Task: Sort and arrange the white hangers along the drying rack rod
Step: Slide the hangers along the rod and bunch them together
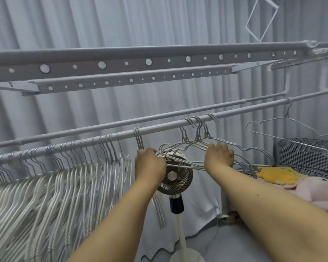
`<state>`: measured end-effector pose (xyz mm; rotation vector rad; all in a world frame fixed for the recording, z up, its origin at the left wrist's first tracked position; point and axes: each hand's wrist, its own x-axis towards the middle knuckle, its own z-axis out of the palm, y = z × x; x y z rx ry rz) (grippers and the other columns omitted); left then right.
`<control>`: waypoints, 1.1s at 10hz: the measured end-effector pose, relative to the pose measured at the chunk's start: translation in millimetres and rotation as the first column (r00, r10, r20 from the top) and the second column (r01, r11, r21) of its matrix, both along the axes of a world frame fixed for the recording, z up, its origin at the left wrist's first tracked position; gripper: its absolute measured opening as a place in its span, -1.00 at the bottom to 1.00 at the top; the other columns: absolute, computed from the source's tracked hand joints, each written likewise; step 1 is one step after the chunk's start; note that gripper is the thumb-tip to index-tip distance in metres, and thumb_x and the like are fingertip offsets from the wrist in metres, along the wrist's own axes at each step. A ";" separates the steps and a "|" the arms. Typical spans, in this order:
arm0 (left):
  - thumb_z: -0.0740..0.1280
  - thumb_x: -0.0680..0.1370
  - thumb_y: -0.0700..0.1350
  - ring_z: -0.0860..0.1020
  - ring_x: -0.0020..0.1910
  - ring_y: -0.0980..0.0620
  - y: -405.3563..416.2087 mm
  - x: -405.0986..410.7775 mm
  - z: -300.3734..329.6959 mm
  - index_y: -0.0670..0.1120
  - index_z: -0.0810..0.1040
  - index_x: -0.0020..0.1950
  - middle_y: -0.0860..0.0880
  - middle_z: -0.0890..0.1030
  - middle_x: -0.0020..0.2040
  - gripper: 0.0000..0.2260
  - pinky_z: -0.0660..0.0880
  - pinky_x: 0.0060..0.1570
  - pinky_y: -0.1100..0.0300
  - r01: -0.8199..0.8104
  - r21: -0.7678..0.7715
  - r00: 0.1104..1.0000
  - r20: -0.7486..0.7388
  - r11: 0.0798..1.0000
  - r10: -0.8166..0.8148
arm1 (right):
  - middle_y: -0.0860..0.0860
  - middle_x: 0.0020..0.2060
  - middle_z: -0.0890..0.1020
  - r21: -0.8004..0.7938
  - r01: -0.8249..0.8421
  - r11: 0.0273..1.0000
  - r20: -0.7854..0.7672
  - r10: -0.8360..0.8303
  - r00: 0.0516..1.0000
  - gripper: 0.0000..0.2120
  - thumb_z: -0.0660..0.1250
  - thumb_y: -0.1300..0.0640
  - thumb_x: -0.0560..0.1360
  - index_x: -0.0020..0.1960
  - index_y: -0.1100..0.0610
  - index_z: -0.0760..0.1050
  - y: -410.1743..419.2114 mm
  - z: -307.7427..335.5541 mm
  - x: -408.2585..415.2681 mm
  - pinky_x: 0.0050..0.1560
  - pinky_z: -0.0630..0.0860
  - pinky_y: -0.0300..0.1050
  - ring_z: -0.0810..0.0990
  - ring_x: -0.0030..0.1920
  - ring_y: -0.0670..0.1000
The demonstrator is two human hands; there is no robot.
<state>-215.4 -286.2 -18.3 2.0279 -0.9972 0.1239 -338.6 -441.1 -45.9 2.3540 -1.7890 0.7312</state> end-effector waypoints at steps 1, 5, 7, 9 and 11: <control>0.20 0.53 -0.19 0.51 0.15 -0.16 -14.8 -7.5 0.7 -0.17 0.50 0.30 -0.17 0.45 0.29 -0.65 0.41 0.01 0.17 0.050 0.024 0.999 -0.009 0.998 -0.050 | 0.10 0.26 0.45 0.023 -0.008 1.000 -0.067 0.009 0.998 -0.65 0.17 0.21 0.51 0.29 0.13 0.38 -4.7 2.9 -2.2 0.27 0.29 -0.04 0.38 0.28 0.11; 0.19 0.52 -0.22 0.57 -0.26 -0.14 -78.9 -40.8 -15.7 -0.12 0.55 -0.19 -0.17 0.58 -0.20 -0.83 0.60 -0.24 -0.06 0.158 0.050 0.907 -0.403 0.986 -0.124 | 0.17 0.13 0.59 0.356 -0.499 0.790 0.212 0.451 0.867 -0.74 0.15 0.25 0.56 0.17 0.26 0.53 -11.1 27.7 11.2 0.00 0.44 -0.12 0.56 0.12 0.16; 0.20 0.61 -0.15 0.45 -0.47 0.00 -77.9 -55.1 -21.2 -0.12 0.52 -0.30 -0.02 0.58 -0.46 -0.71 0.38 -0.37 0.19 0.150 -0.050 0.825 -0.544 0.987 -0.153 | 0.02 -0.25 0.53 0.396 -0.740 0.544 0.698 0.345 0.627 -0.84 0.20 0.10 0.54 -0.14 0.11 0.51 -7.6 17.3 16.0 -0.06 0.47 -0.09 0.49 -0.23 0.03; 0.24 0.53 -0.29 0.53 -0.33 -0.08 -80.6 -43.8 2.2 -0.15 0.52 -0.25 -0.15 0.55 -0.27 -0.83 0.47 -0.28 0.14 0.013 -0.145 0.839 -0.537 0.989 -0.089 | -0.02 -0.29 0.44 0.235 -0.781 0.579 0.595 0.550 0.587 -0.76 0.14 0.13 0.58 -0.25 0.07 0.41 -7.9 21.2 20.2 -0.09 0.34 -0.04 0.40 -0.18 0.03; 0.24 0.55 -0.22 0.45 -0.52 -0.01 -72.9 -29.2 11.0 -0.21 0.53 -0.29 -0.09 0.53 -0.45 -0.77 0.37 -0.44 0.22 -0.019 -0.251 0.772 -0.619 0.968 -0.145 | -0.01 -0.34 0.55 0.244 -0.772 0.587 0.659 0.484 0.576 -0.75 0.13 0.04 0.54 -0.27 0.05 0.44 -10.9 8.1 30.1 -0.22 0.34 -0.07 0.47 -0.30 0.00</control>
